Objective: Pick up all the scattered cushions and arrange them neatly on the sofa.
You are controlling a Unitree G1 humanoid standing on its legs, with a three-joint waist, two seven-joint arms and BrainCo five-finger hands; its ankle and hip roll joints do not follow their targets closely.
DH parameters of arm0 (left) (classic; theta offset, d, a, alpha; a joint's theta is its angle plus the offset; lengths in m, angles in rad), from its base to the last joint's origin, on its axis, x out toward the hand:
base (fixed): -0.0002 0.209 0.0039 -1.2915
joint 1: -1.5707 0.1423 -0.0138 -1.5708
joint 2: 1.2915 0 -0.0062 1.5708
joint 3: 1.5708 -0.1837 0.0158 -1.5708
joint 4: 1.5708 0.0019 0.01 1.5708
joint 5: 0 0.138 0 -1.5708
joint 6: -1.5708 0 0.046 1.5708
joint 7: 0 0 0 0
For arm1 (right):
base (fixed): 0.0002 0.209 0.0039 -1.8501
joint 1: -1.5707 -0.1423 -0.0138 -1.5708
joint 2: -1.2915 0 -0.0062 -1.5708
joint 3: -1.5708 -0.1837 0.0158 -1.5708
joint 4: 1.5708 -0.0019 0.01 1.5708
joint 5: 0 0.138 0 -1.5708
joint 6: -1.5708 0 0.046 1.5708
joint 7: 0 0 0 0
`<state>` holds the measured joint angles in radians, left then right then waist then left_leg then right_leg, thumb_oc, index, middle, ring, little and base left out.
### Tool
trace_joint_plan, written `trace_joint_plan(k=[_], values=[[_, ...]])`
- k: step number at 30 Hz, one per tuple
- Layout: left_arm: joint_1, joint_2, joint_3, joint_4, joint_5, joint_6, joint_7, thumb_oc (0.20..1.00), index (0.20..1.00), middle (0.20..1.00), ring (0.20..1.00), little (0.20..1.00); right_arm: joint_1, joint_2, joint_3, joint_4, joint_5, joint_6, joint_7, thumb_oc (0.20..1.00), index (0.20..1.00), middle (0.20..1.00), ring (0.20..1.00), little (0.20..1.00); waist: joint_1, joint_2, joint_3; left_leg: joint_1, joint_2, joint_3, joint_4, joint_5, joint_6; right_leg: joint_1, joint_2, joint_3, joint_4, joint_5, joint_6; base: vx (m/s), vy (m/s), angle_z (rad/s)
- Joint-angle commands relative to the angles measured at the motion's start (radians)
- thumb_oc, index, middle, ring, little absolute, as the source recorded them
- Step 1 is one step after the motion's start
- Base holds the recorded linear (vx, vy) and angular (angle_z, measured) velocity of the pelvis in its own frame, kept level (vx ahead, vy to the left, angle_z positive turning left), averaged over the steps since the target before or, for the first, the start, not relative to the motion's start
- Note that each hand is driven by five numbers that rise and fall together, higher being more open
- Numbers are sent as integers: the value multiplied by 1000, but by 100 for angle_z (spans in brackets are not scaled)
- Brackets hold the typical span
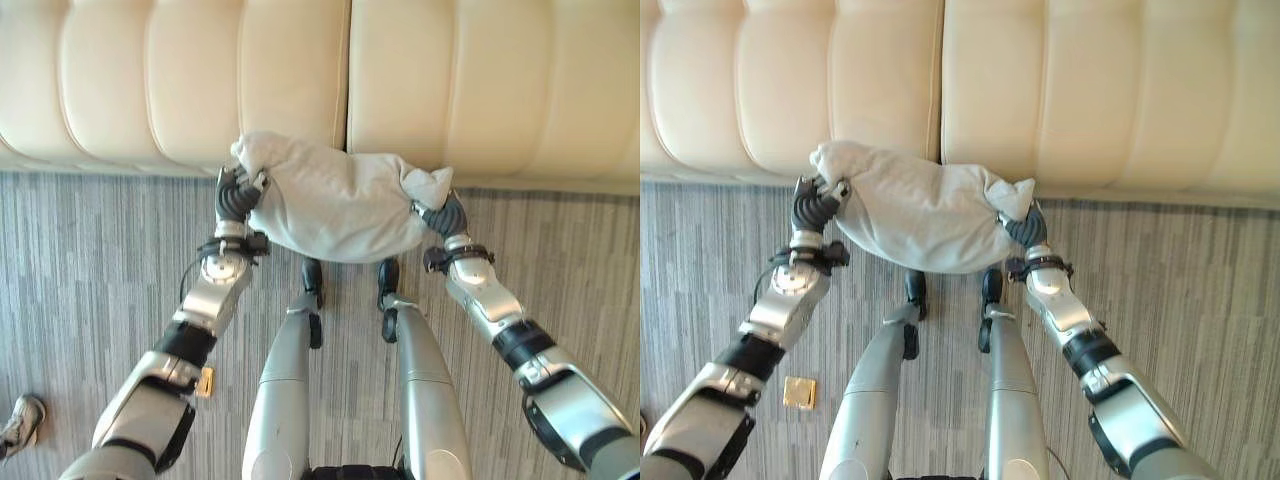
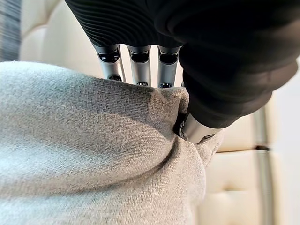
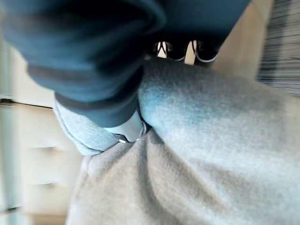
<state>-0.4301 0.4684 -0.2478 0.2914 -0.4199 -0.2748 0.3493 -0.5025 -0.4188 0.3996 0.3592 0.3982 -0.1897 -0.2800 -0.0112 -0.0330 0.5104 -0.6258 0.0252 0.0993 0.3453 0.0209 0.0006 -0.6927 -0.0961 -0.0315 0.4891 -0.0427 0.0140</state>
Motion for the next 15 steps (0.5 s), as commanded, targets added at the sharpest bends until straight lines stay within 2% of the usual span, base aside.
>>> trace_joint_plan(k=[1,3,4,5,8,9,11,15], values=[[82,-54,-36,-108,84,-66,-81,200,200,200,200,200,88,55,5,-190,-59,-101,127,200,200,200,200,200,-7,2,-132,135,8,-34,-108,-44,-48,178,-21,0,-138,-32,85,189,-4,-12],[180,-51,-8,-169,85,-68,-106,200,200,200,200,200,180,29,-36,-297,-68,-113,159,200,200,200,200,200,-14,-3,-163,225,11,-28,-154,-41,-51,271,-19,-8,-189,-23,93,232,6,-6],[262,-33,13,-215,90,-65,-129,200,200,200,200,200,260,0,-80,-376,-74,-118,183,200,200,200,200,200,-23,-8,-200,295,16,-27,-178,-44,-51,348,-14,-7,-230,-21,98,190,20,0],[263,-33,13,-216,90,-64,-129,200,200,200,200,200,261,-1,-80,-378,-74,-117,183,200,200,200,200,200,-23,-8,-202,294,17,-27,-181,-39,-51,348,-13,-8,-234,-16,98,202,20,-3],[387,4,54,-293,126,-54,-163,200,200,200,200,200,363,-44,-127,-503,-85,-120,229,200,200,200,200,200,-36,-20,-284,409,24,-17,-231,-47,-45,462,4,0,-305,-7,107,206,24,-11],[390,4,54,-295,126,-53,-164,200,200,200,200,200,367,-44,-127,-505,-85,-119,230,200,200,200,200,200,-35,-21,-283,414,24,-16,-233,-47,-45,467,4,1,-307,-6,107,191,36,-12],[438,18,73,-345,130,-47,-176,200,200,200,200,200,400,-63,-138,-560,-88,-114,248,200,200,200,200,200,-39,-29,-332,479,24,-3,-256,-62,-42,527,7,7,-346,-5,112,182,37,-11],[467,22,76,-376,129,-39,-181,200,200,200,200,200,421,-72,-141,-590,-82,-107,257,200,200,200,200,200,-36,-40,-359,526,22,7,-254,-86,-37,585,3,18,-373,-6,114,158,53,-17]])
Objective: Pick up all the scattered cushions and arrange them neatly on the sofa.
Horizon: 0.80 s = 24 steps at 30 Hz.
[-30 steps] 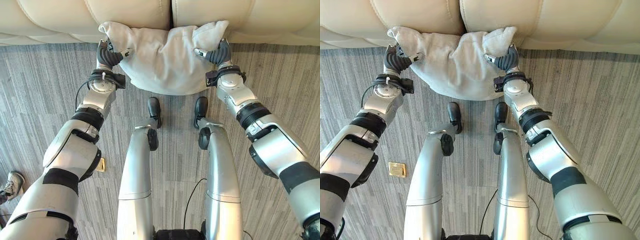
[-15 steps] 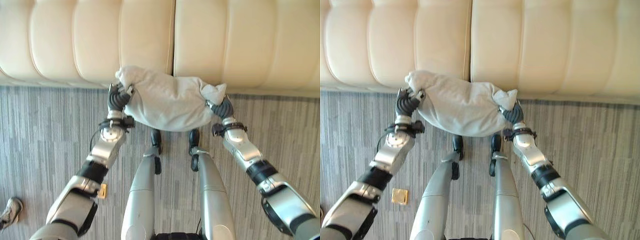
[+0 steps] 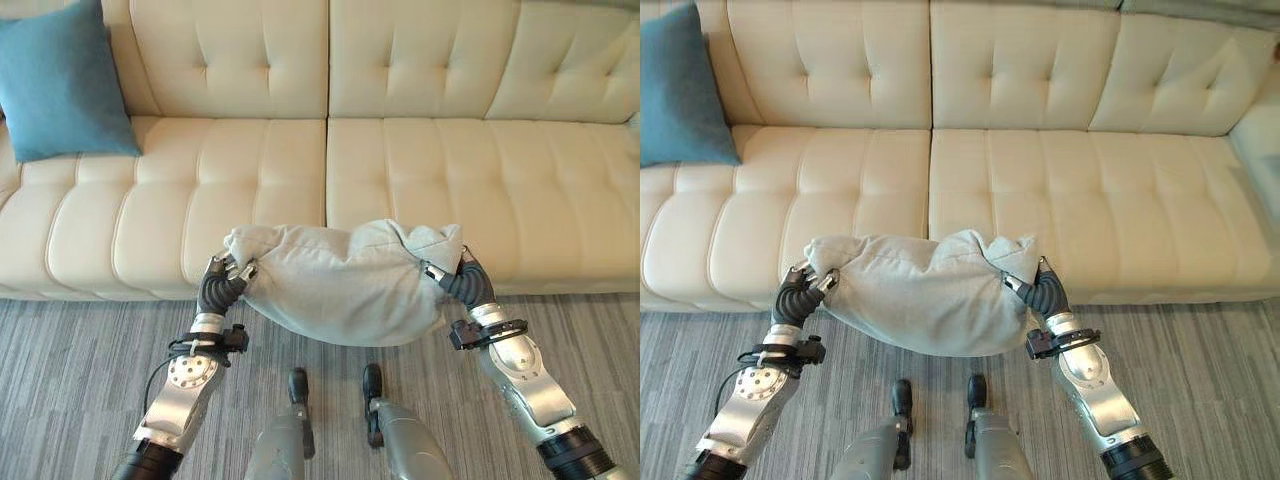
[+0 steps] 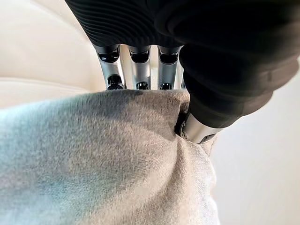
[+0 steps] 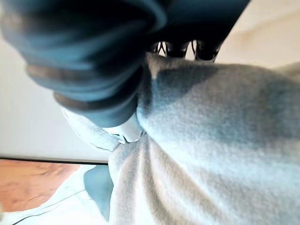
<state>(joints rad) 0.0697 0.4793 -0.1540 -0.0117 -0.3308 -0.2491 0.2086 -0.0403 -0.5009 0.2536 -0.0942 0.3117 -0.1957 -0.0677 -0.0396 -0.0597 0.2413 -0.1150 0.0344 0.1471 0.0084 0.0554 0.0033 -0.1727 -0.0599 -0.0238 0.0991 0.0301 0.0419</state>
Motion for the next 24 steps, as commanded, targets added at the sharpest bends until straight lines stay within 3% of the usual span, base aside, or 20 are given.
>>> trace_joint_plan(k=[1,9,13,14,16,20,24], values=[[-29,12,-17,-76,43,-62,-41,200,200,200,200,200,-36,5,5,-138,4,-99,46,200,200,200,200,200,-6,-18,-95,24,10,-41,87,-128,-39,78,-35,12,10,-79,87,97,76,-2],[-15,48,-7,-115,89,-57,-22,200,200,200,200,200,-68,4,34,-155,12,-97,47,200,200,200,200,200,14,-49,-92,12,1,-16,155,-195,-8,90,-61,56,10,-48,123,65,126,-5],[-18,67,-2,-120,107,-54,-33,200,200,200,200,200,-67,30,38,-136,57,-92,67,200,200,200,200,200,26,-52,-56,0,-17,-15,206,-231,28,28,-84,72,187,5,160,61,188,-31],[-16,69,0,-113,112,-52,-38,200,200,200,200,200,-44,40,27,-129,83,-93,76,200,200,200,200,200,22,-44,-37,17,-22,-23,203,-238,35,-10,-76,60,271,15,161,78,159,-10],[-19,67,-1,-106,120,-48,-42,200,200,200,200,200,-29,44,16,-125,96,-92,83,200,200,200,200,200,18,-42,-33,32,-26,-31,197,-241,35,-25,-66,55,297,7,154,168,99,7],[0,48,9,-103,114,-50,-60,200,200,200,200,200,19,41,-22,-117,143,-89,102,200,200,200,200,200,-5,-33,-40,117,-44,-46,137,-249,18,-63,-32,-15,185,-35,128,287,36,26],[-2,2,22,-80,114,-39,-70,200,200,200,200,200,38,32,-61,-96,174,-77,114,200,200,200,200,200,-39,-34,-32,232,-82,-85,119,-292,4,-163,10,-70,-31,37,140,345,-19,28]])
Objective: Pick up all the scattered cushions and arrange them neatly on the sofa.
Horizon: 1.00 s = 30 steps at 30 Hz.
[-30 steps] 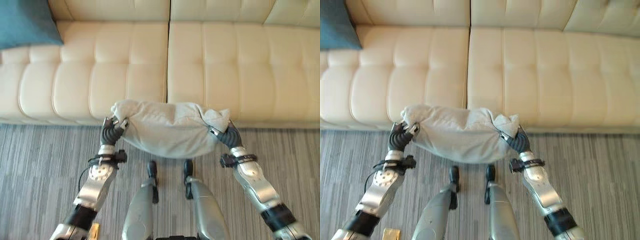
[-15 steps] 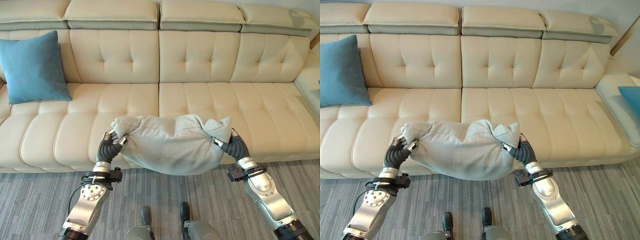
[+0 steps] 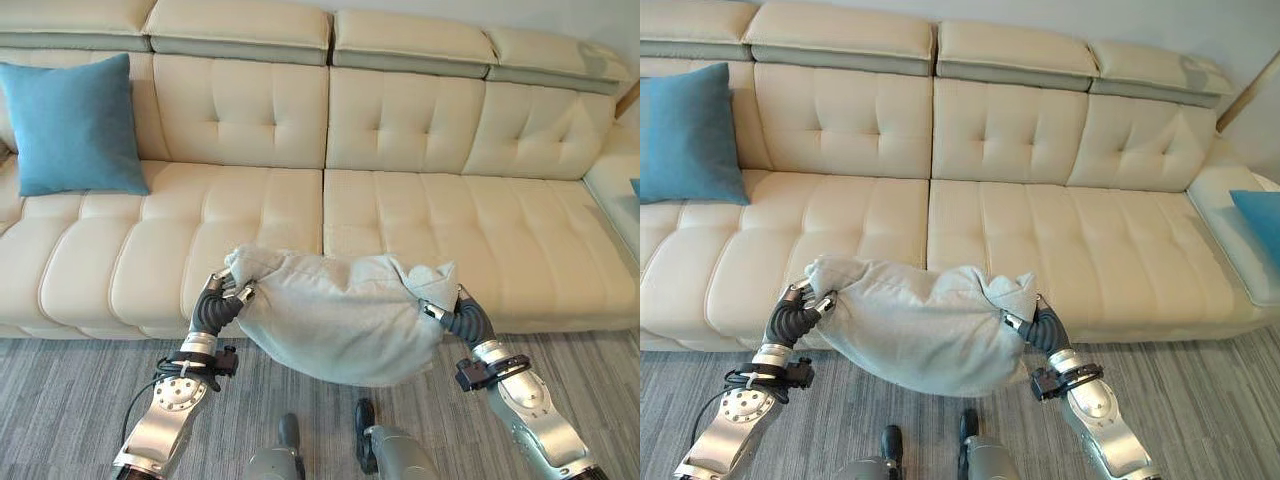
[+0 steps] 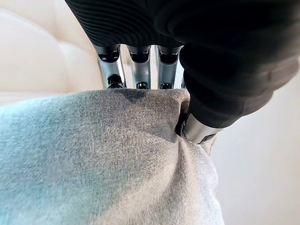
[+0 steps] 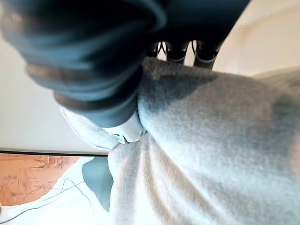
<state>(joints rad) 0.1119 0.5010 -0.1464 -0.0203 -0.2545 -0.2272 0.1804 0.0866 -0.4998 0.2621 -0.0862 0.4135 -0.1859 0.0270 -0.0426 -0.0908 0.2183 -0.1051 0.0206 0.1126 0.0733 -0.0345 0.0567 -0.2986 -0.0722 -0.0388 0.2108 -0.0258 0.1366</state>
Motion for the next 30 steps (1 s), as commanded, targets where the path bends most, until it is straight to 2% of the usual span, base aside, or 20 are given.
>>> trace_joint_plan(k=[1,3,4,5,6,7,8,9,10,12,13,15,16,17,19,21,24,26,28,30], values=[[-45,-20,14,-71,38,-61,-41,200,200,200,200,200,-88,30,-70,-104,72,-86,20,200,200,200,200,200,-38,2,-8,224,-64,-52,55,-205,-50,-33,25,-58,-147,94,45,267,-56,29],[-37,-36,22,-63,41,-64,-50,200,200,200,200,200,-71,31,-81,-100,70,-81,29,200,200,200,200,200,-47,7,-9,271,-66,-69,45,-227,-58,-56,26,-95,-188,110,51,334,-107,35],[-30,-45,26,-59,39,-65,-55,200,200,200,200,200,-52,26,-90,-98,73,-80,39,200,200,200,200,200,-53,5,-18,295,-67,-80,46,-227,-67,-61,26,-97,-186,118,48,510,-207,38],[-10,-60,22,-64,30,-69,-76,200,200,200,200,200,-13,22,-113,-100,69,-78,55,200,200,200,200,200,-63,11,-40,318,-56,-97,54,-214,-86,-29,26,-75,-192,140,28,399,-181,41],[-9,-60,22,-65,30,-68,-76,200,200,200,200,200,-11,21,-113,-101,69,-78,56,200,200,200,200,200,-64,13,-41,319,-54,-98,54,-215,-86,-27,27,-77,-194,141,27,482,-261,64],[-1,-70,17,-63,10,-68,-86,200,200,200,200,200,10,8,-136,-93,63,-76,57,200,200,200,200,200,-72,31,-60,307,-19,-96,123,-123,-138,5,33,-84,-177,151,7,359,-262,41],[2,-78,13,-63,-4,-66,-93,200,200,200,200,200,18,-3,-142,-92,54,-77,57,200,200,200,200,200,-77,41,-63,279,11,-86,213,-65,-171,29,40,-93,-173,141,-11,445,-340,22],[10,-82,11,-66,-26,-65,-104,200,200,200,200,200,23,-12,-152,-93,53,-76,56,200,200,200,200,200,-83,39,-69,247,31,-77,279,-12,-179,47,37,-98,-173,129,-25,196,-177,3],[10,-83,11,-66,-26,-65,-104,200,200,200,200,200,23,-12,-152,-93,53,-76,56,200,200,200,200,200,-83,39,-69,245,31,-78,281,-12,-179,47,37,-99,-173,129,-25,177,-132,18],[2,-89,5,-52,-35,-54,-111,200,200,200,200,200,22,-43,-168,-75,46,-69,44,200,200,200,200,200,-81,38,-72,162,64,-49,419,74,-174,103,51,-85,-178,78,-66,255,-174,-10],[2,-89,5,-52,-35,-54,-111,200,200,200,200,200,22,-43,-168,-75,46,-69,44,200,200,200,200,200,-81,38,-73,161,65,-49,421,73,-174,102,51,-85,-178,78,-66,261,-175,-31],[-14,-93,-2,-44,-38,-45,-131,200,200,200,200,200,13,-56,-176,-72,33,-65,36,200,200,200,200,200,-68,18,-64,58,35,-6,366,-44,-123,149,41,-60,-199,56,-62,207,-96,-18],[-14,-93,-3,-44,-38,-45,-131,200,200,200,200,200,14,-56,-177,-73,33,-65,36,200,200,200,200,200,-65,19,-62,61,36,-3,366,-48,-122,151,43,-57,-200,55,-61,208,-45,-18],[-23,-92,-4,-41,-26,-45,-134,200,200,200,200,200,7,-56,-190,-73,22,-66,29,200,200,200,200,200,-57,6,-50,1,12,26,303,-115,-104,175,25,-47,-206,49,-54,124,6,-13],[-31,-90,-4,-38,-13,-46,-134,200,200,200,200,200,1,-49,-197,-69,12,-66,19,200,200,200,200,200,-49,5,-40,-46,-1,30,231,-106,-106,196,21,-38,-206,37,-52,134,25,-11],[-34,-93,-1,-38,-4,-45,-132,200,200,200,200,200,-3,-39,-203,-65,-3,-66,9,200,200,200,200,200,-38,15,-36,-55,-1,36,146,-63,-114,224,30,-34,-209,27,-51,121,53,-14],[-34,-96,-4,-42,-5,-42,-126,200,200,200,200,200,4,-29,-207,-66,-7,-64,2,200,200,200,200,200,-31,13,-32,-80,9,53,126,-19,-124,255,28,-32,-202,11,-56,143,82,3],[-25,-102,-1,-43,-1,-35,-127,200,200,200,200,200,14,-6,-202,-68,-23,-56,7,200,200,200,200,200,-22,26,-46,-31,1,46,44,-11,-114,270,42,-18,-186,-5,-52,230,187,-1],[-19,-102,-1,-46,1,-34,-128,200,200,200,200,200,19,-2,-200,-67,-30,-53,9,200,200,200,200,200,-22,29,-53,1,-5,44,12,-3,-111,281,40,-13,-181,-11,-50,143,127,-34],[-13,-90,9,-48,1,-33,-123,200,200,200,200,200,4,18,-182,-62,-44,-50,8,200,200,200,200,200,-13,31,-69,40,-19,43,-16,-6,-89,278,25,5,-140,-23,-38,147,186,-32]])
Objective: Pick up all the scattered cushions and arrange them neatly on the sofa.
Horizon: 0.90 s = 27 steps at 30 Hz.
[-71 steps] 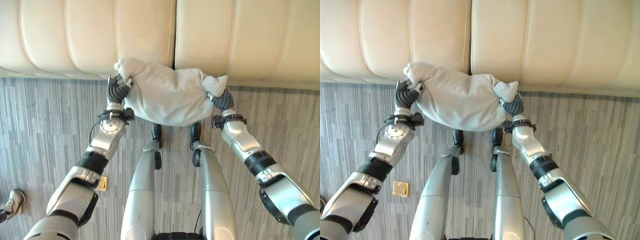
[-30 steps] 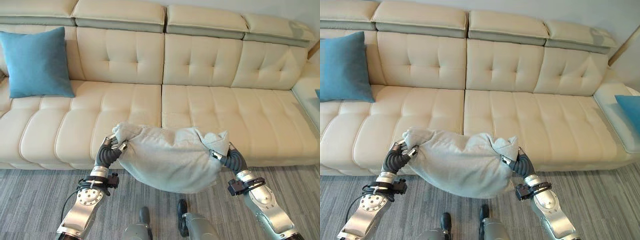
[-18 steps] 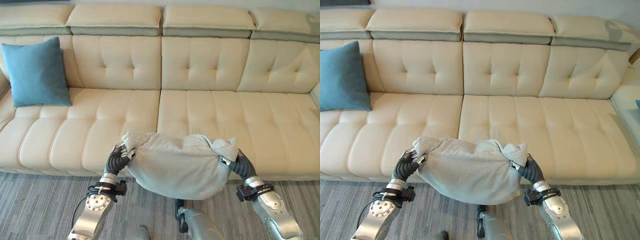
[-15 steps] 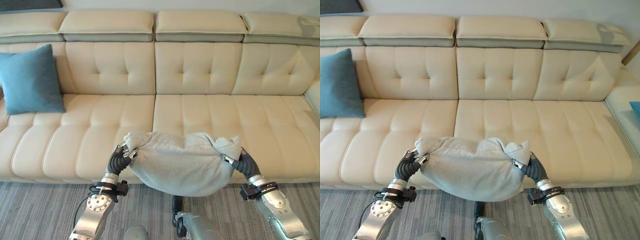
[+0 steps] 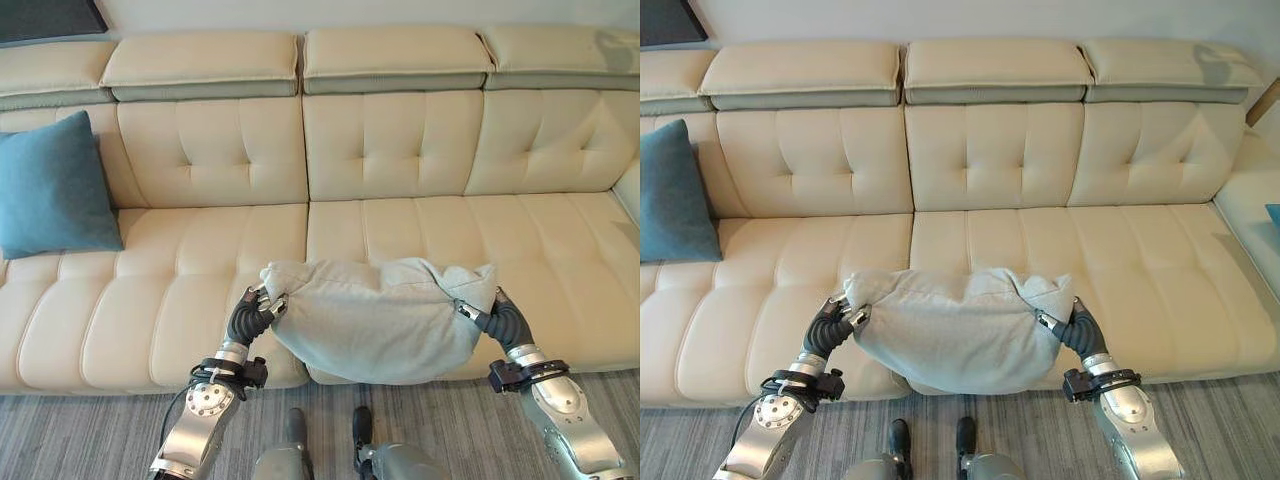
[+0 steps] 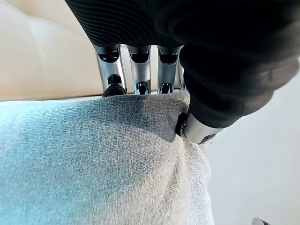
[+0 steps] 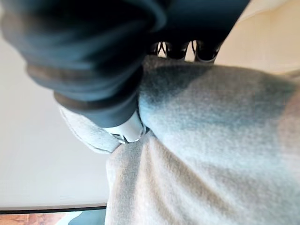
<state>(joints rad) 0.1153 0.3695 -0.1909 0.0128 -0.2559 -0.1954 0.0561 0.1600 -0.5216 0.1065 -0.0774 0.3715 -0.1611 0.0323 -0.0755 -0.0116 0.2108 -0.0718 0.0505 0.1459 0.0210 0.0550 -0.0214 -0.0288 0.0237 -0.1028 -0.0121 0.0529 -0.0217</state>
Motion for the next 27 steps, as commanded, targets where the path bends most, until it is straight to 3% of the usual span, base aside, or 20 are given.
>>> trace_joint_plan(k=[1,3,7,12,14,19,22,23,27], values=[[-17,42,53,-81,2,-65,2,200,200,200,200,200,-70,40,-26,-70,-3,-75,3,200,200,200,200,200,21,-49,-61,9,-49,12,34,-95,-10,8,-71,71,86,-104,120,100,178,-25],[-26,65,69,-77,5,-66,15,200,200,200,200,200,-121,56,11,-72,-25,-76,6,200,200,200,200,200,38,-45,-43,38,-54,30,31,-110,19,-53,-92,74,237,-96,148,49,190,-22],[-48,91,90,-60,20,-74,41,200,200,200,200,200,-186,79,48,-56,-39,-86,-6,200,200,200,200,200,54,-52,-9,47,-57,52,47,-131,36,-143,-116,71,365,-68,175,-14,117,-27],[-70,94,106,-43,27,-88,58,200,200,200,200,200,-243,75,62,-47,-42,-93,-13,200,200,200,200,200,50,-50,-11,84,-94,25,32,-157,40,-200,-105,32,216,-44,165,124,40,-3],[-97,94,110,-36,38,-94,74,200,200,200,200,200,-265,82,65,-46,-31,-98,-18,200,200,200,200,200,51,-56,-15,84,-108,11,44,-168,38,-158,-117,27,132,-32,173,174,11,39],[-225,105,91,16,53,-117,150,200,200,200,200,200,-452,98,127,9,-1,-120,-64,200,200,200,200,200,76,-53,-29,55,-113,4,40,-169,38,-148,-118,30,95,-4,162,97,-29,14],[-457,115,27,125,22,-142,250,200,200,200,200,200,-668,127,179,123,28,-134,-137,200,200,200,200,200,90,-57,-20,-4,-110,-4,39,-159,30,-181,-116,33,66,12,161,-13,-54,9],[-464,115,25,130,22,-144,251,200,200,200,200,200,-675,127,178,128,28,-136,-137,200,200,200,200,200,91,-57,-19,-8,-110,-4,40,-159,30,-184,-116,33,66,13,161,-46,-72,10],[-747,146,-59,290,11,-164,355,200,200,200,200,200,-925,95,216,321,27,-147,-233,200,200,200,200,200,102,-54,6,-93,-105,-12,42,-138,14,-246,-118,36,42,35,166,-24,-73,1]])
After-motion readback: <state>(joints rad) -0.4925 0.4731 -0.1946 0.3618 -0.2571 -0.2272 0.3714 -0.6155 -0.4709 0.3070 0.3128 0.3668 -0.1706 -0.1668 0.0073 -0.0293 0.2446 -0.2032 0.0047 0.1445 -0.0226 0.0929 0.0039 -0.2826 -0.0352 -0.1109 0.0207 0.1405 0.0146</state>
